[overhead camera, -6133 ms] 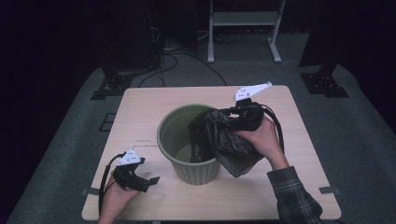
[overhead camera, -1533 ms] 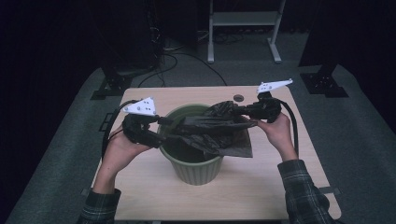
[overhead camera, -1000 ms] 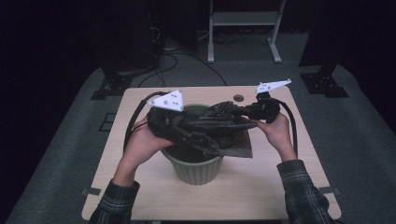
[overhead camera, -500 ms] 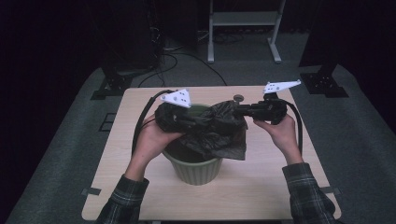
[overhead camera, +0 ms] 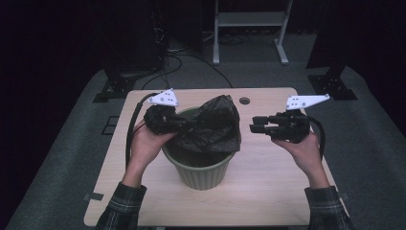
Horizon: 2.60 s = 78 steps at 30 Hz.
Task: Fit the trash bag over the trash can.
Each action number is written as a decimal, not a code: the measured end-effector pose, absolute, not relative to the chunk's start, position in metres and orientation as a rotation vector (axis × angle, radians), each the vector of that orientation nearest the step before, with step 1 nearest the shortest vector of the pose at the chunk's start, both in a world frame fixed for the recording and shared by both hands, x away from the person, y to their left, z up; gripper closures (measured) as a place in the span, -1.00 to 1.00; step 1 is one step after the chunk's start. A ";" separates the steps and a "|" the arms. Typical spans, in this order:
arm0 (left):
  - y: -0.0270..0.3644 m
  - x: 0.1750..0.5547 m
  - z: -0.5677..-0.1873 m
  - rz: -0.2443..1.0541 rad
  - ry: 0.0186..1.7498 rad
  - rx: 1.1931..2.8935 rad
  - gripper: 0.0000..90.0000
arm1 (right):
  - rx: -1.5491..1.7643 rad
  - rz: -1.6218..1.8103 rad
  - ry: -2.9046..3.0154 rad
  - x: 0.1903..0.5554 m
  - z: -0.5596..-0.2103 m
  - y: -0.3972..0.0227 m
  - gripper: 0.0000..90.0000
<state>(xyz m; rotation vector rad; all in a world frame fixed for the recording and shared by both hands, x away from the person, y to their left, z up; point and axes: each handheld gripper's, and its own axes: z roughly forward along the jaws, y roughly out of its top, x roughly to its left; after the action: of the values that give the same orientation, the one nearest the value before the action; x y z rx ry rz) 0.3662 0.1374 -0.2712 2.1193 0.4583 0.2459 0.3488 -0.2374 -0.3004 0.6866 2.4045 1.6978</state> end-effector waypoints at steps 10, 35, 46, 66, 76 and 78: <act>0.129 0.370 -0.273 0.261 0.499 2.121 1.00 | 0.562 1.733 2.464 0.316 -0.304 -0.222 0.22; 0.123 0.370 -0.273 0.224 0.489 2.123 1.00 | 0.476 1.709 2.510 0.302 -0.307 -0.200 0.86; 0.152 0.363 -0.269 0.219 0.513 2.080 1.00 | 0.558 1.656 2.457 0.308 -0.311 -0.219 1.00; 0.249 0.333 -0.278 0.277 0.650 1.970 1.00 | 0.839 1.609 2.282 0.327 -0.321 -0.303 1.00; 0.271 0.324 -0.296 0.269 0.707 1.952 1.00 | 0.917 1.574 2.253 0.325 -0.332 -0.327 1.00; 0.275 0.322 -0.299 0.270 0.714 1.954 1.00 | 0.928 1.573 2.246 0.322 -0.334 -0.331 1.00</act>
<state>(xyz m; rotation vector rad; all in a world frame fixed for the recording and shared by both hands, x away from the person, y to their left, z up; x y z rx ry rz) 0.3218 0.2754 -0.2993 1.9544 0.7143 0.2702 0.3224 -0.3310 -0.3336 0.9276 2.2460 1.5734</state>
